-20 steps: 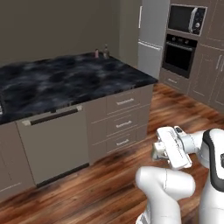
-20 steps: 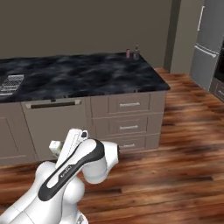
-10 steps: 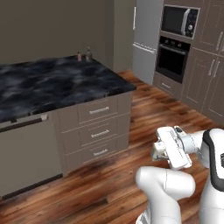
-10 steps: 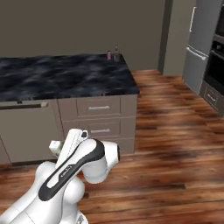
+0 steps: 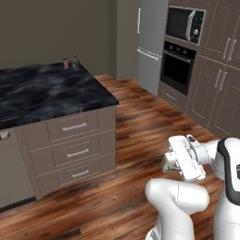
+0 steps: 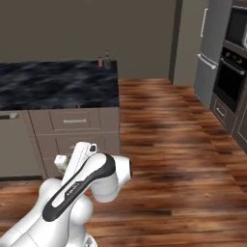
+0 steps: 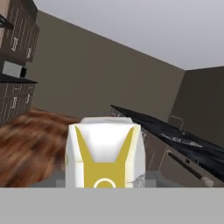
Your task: Move the drinks to the dining counter.
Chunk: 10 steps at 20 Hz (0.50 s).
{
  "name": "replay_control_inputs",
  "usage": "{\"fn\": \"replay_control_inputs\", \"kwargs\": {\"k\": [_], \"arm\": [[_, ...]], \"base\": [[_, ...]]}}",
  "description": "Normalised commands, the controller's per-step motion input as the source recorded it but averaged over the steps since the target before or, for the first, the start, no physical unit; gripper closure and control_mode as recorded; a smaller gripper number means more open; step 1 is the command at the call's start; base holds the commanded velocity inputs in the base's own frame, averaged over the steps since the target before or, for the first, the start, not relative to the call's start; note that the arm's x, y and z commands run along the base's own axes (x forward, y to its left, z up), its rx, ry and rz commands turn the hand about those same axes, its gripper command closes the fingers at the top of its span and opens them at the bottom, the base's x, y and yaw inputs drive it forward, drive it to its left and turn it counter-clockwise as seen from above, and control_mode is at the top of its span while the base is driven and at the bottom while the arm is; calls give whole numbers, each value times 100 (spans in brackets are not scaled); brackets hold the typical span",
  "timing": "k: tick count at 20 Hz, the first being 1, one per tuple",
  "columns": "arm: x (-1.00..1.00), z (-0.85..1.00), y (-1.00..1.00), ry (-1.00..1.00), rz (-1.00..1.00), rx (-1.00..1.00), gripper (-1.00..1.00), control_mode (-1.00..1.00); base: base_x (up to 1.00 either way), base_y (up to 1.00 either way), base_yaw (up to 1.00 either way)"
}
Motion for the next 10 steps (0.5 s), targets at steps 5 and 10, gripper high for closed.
{"fn": "replay_control_inputs", "kwargs": {"k": [5,10], "arm": [[0,0,0,0,0,0,100,100],[0,0,0,0,0,0,100,100]], "base": [[65,-91,17],[82,-80,21]]}}
